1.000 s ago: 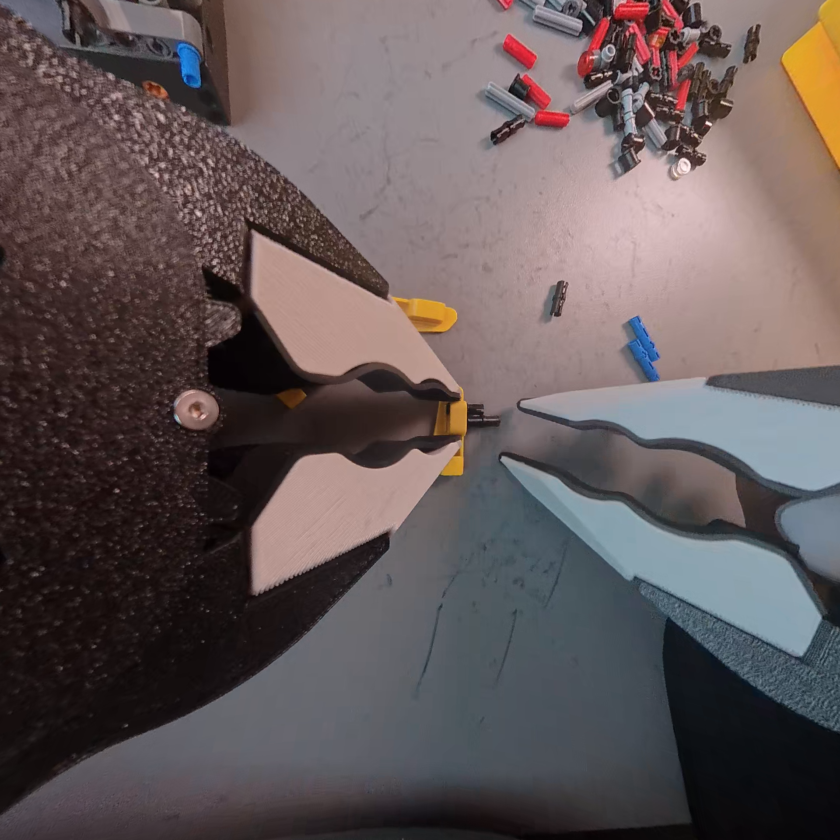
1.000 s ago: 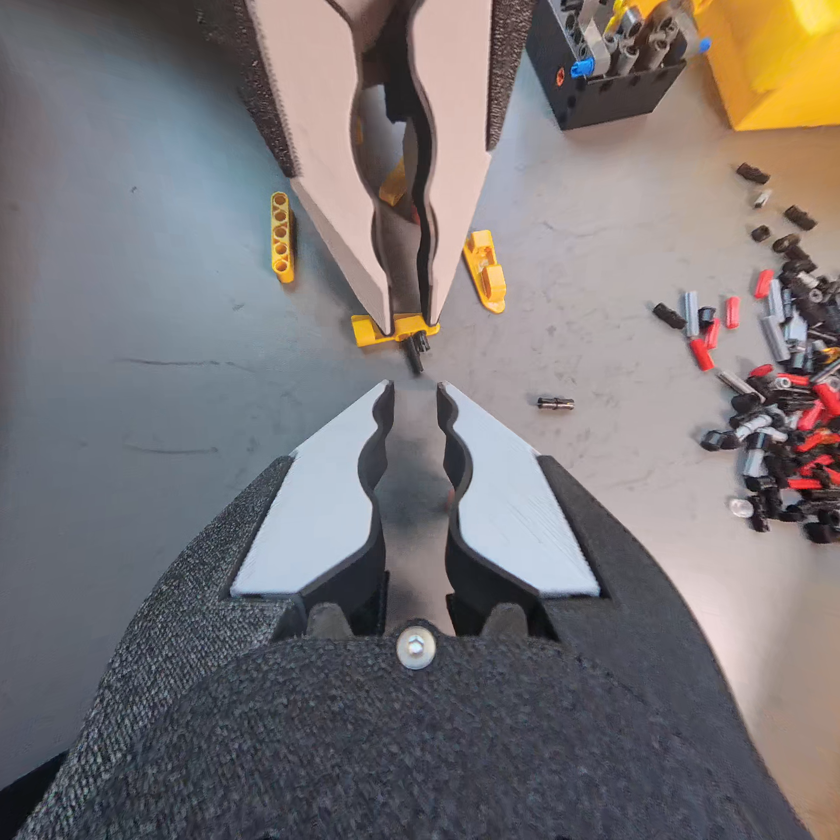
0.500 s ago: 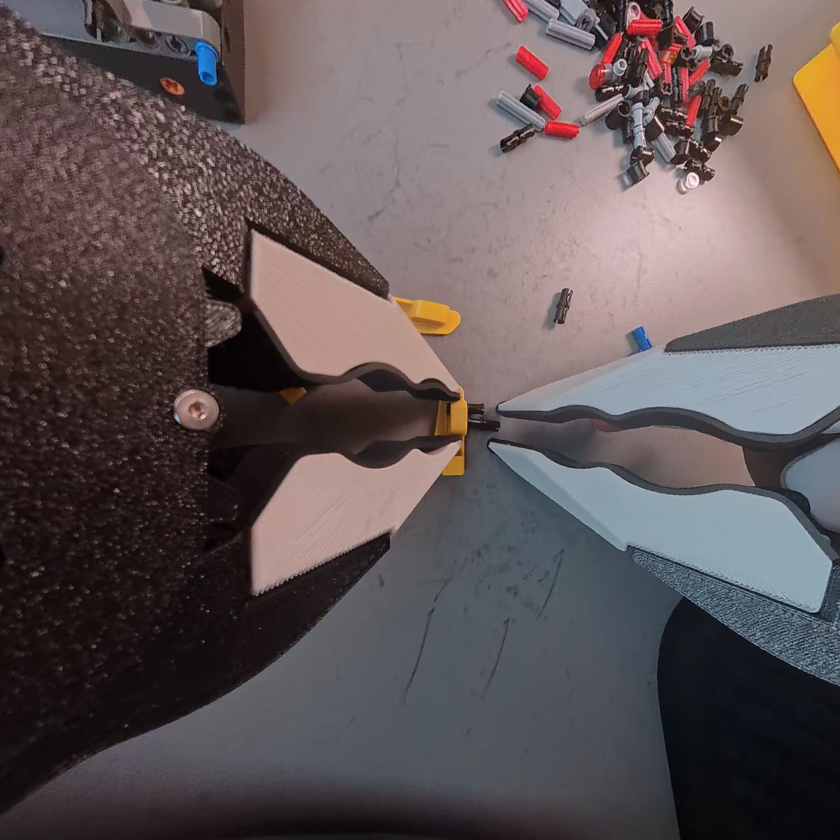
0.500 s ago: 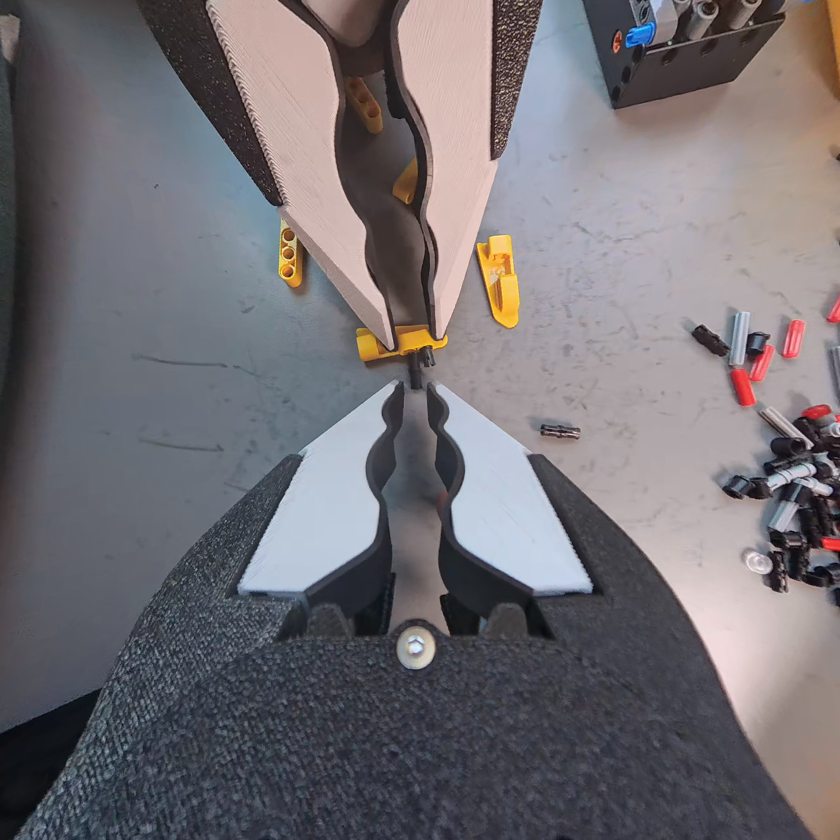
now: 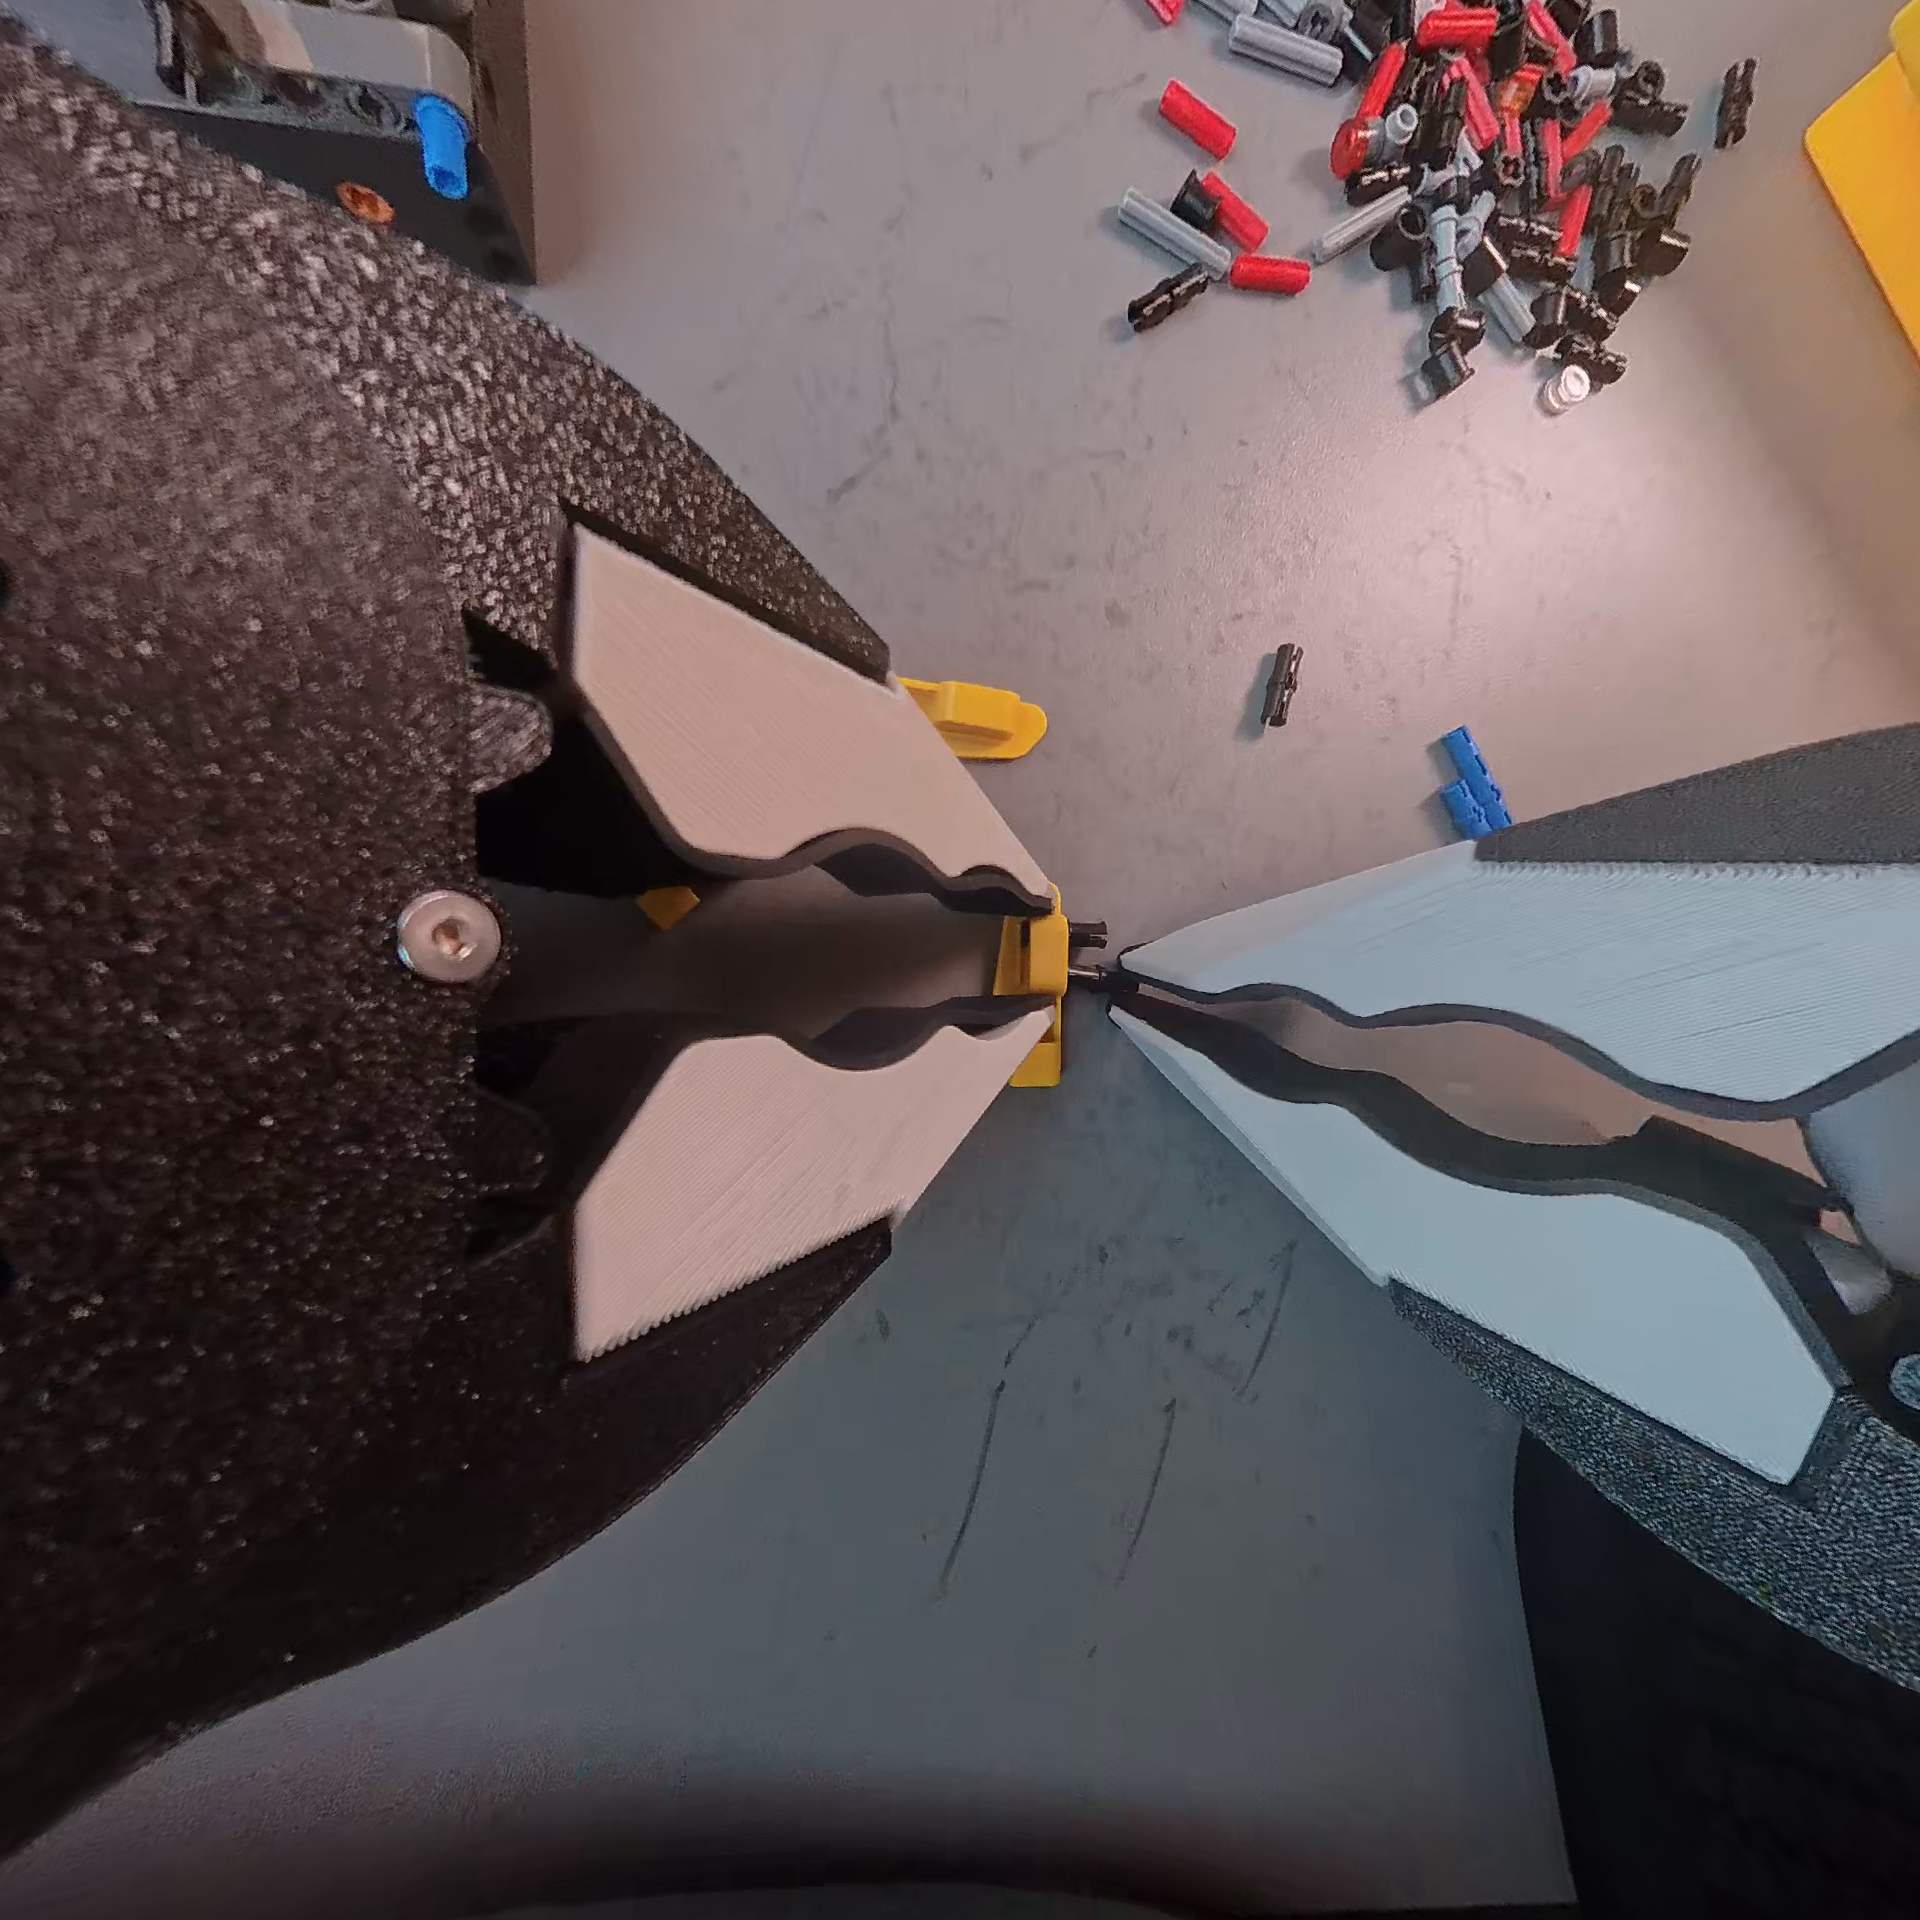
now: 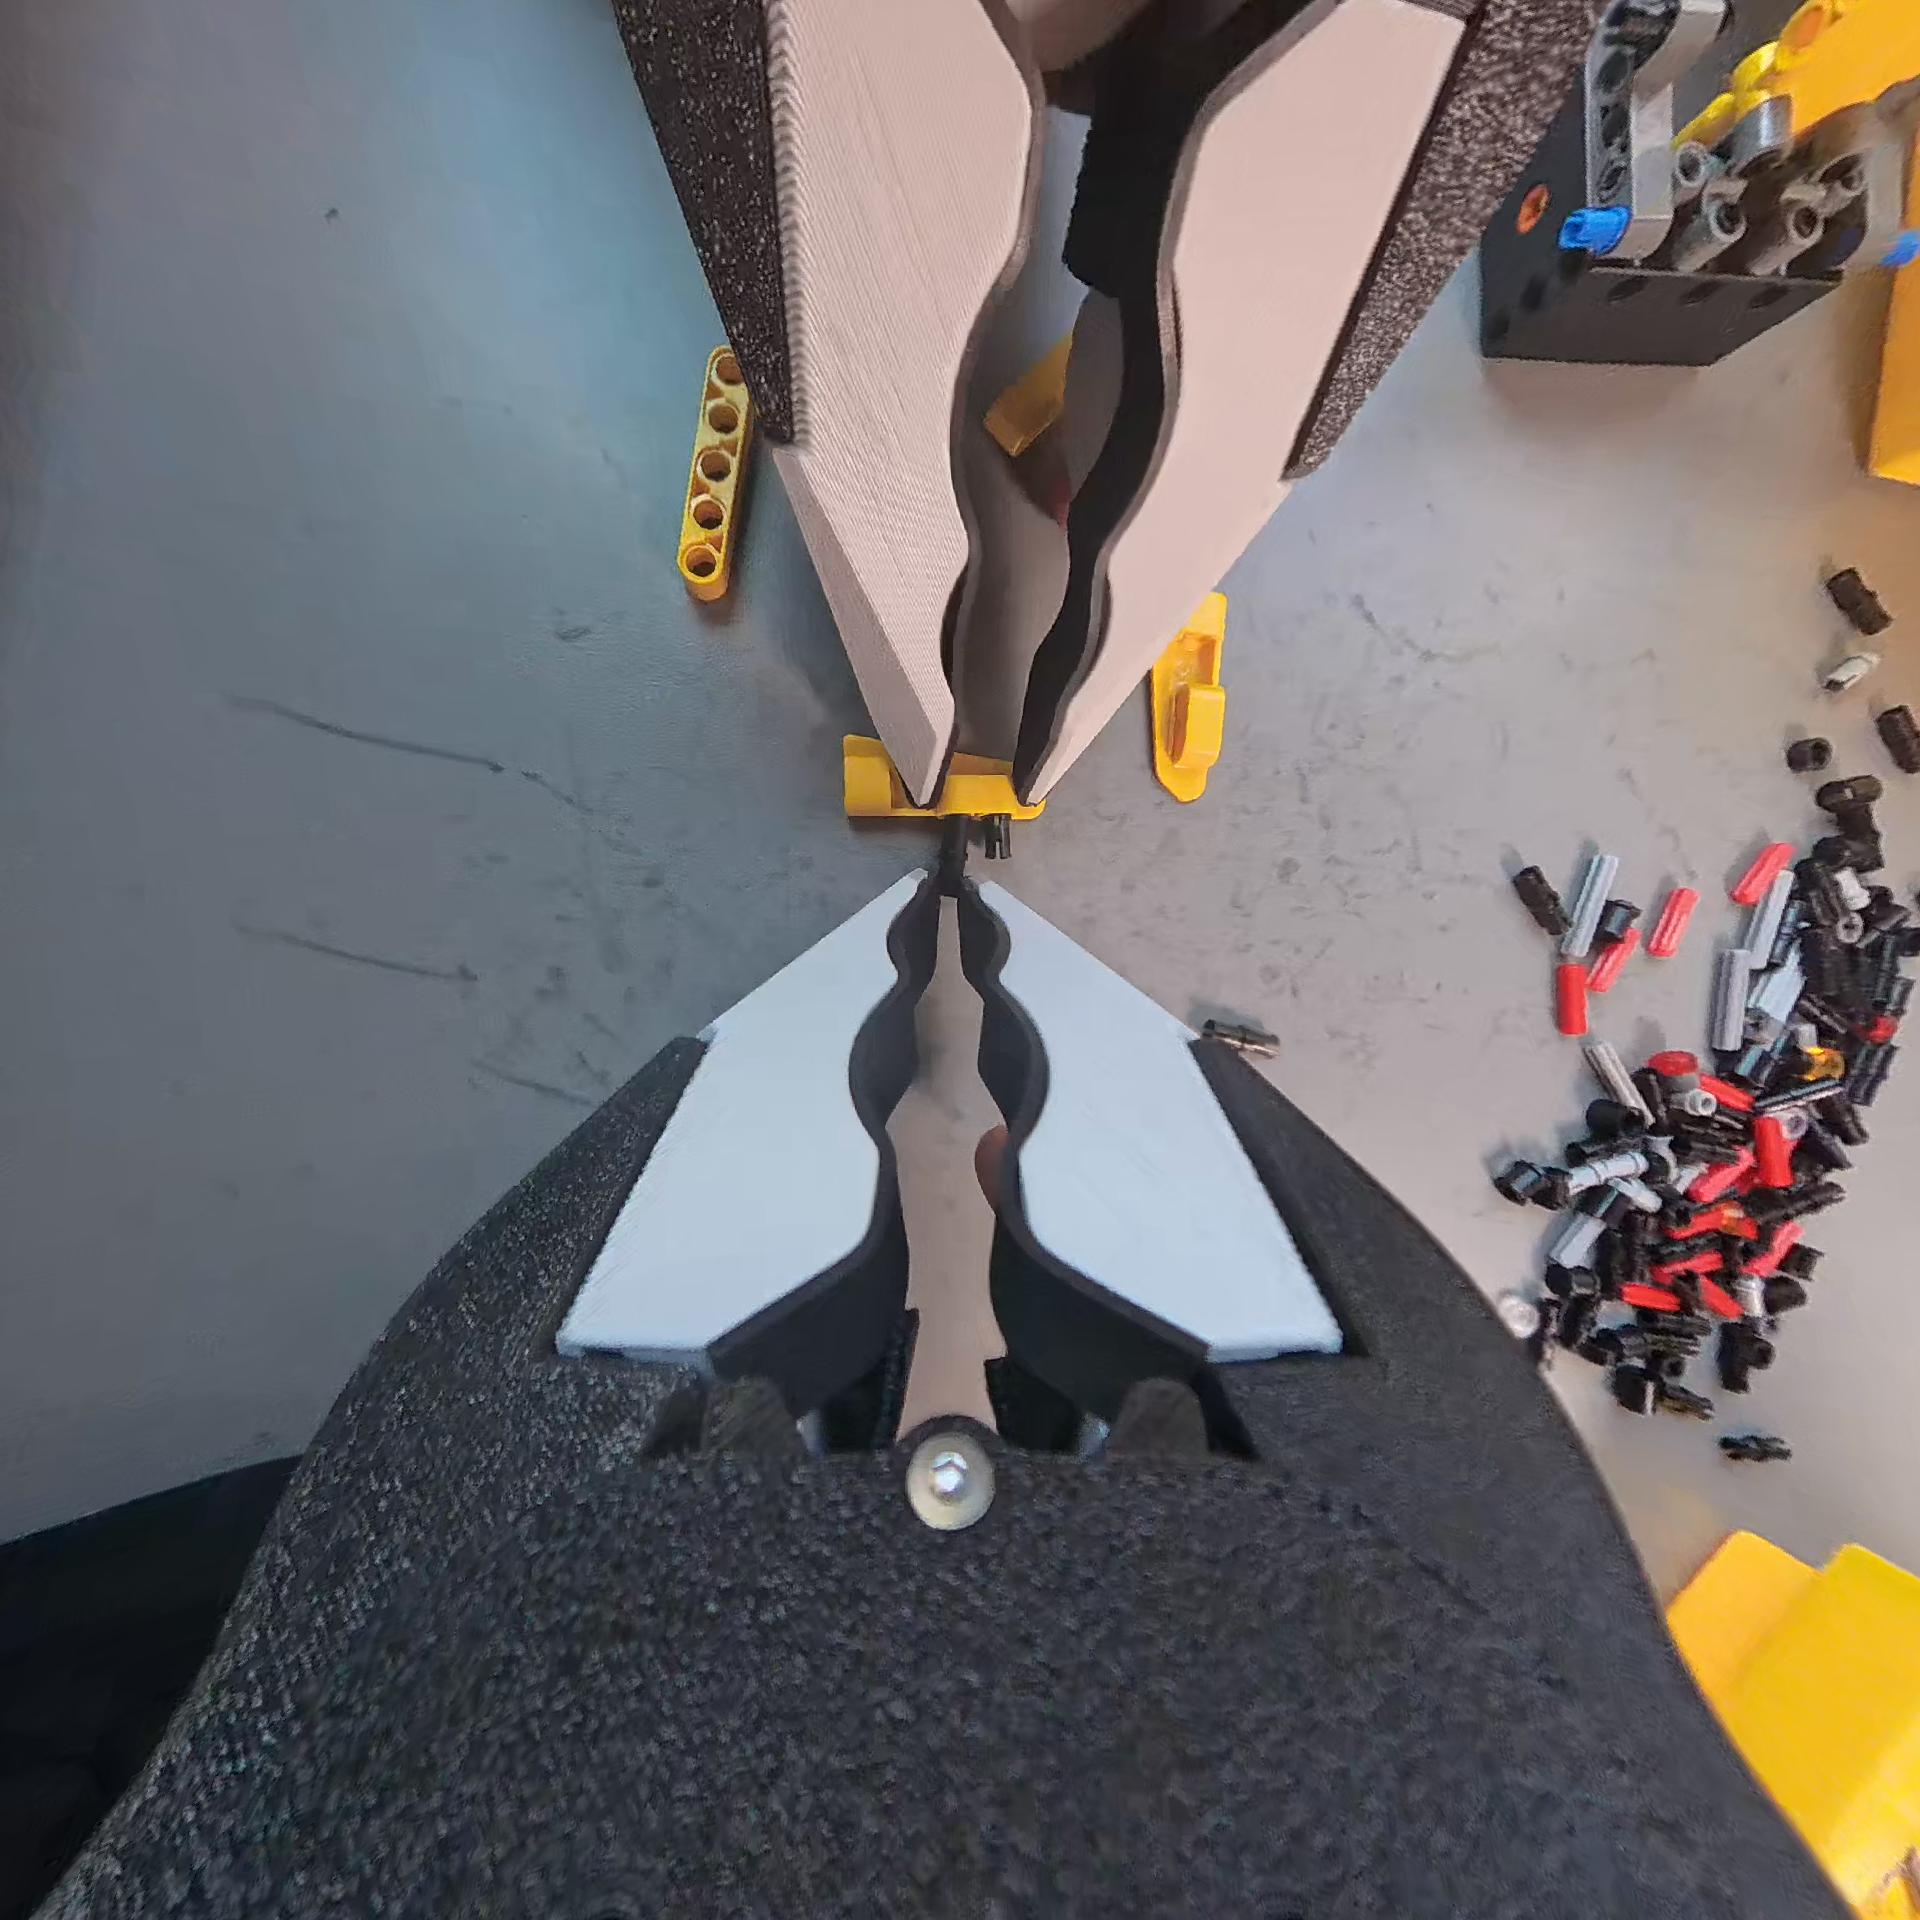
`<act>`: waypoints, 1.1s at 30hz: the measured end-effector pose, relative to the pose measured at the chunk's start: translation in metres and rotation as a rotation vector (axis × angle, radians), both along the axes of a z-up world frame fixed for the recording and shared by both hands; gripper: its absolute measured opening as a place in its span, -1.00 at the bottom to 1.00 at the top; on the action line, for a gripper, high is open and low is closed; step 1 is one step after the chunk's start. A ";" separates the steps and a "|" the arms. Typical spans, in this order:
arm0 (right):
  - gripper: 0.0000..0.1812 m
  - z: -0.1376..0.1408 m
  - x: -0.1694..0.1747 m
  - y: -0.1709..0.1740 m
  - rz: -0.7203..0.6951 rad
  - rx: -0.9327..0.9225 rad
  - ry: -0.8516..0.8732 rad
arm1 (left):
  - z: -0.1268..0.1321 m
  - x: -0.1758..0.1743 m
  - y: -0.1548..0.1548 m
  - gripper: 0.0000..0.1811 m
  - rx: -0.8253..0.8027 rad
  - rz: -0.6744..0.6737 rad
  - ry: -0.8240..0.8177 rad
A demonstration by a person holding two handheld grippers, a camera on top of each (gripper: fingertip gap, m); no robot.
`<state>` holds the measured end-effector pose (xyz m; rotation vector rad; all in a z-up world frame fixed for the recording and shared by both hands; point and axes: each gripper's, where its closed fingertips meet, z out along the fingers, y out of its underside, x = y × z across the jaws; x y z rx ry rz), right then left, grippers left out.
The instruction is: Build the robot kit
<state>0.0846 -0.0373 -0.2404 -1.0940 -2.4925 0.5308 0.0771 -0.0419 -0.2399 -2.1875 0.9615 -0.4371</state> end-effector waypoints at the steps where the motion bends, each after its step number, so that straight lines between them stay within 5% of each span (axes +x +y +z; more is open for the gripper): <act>1: -0.97 0.000 0.000 0.000 0.012 0.019 -0.018 | 0.000 0.000 0.000 -0.85 -0.001 -0.001 0.000; 33: -0.98 0.000 -0.002 0.003 -0.090 0.177 -0.014 | 0.000 0.000 0.001 -0.86 -0.051 0.073 0.006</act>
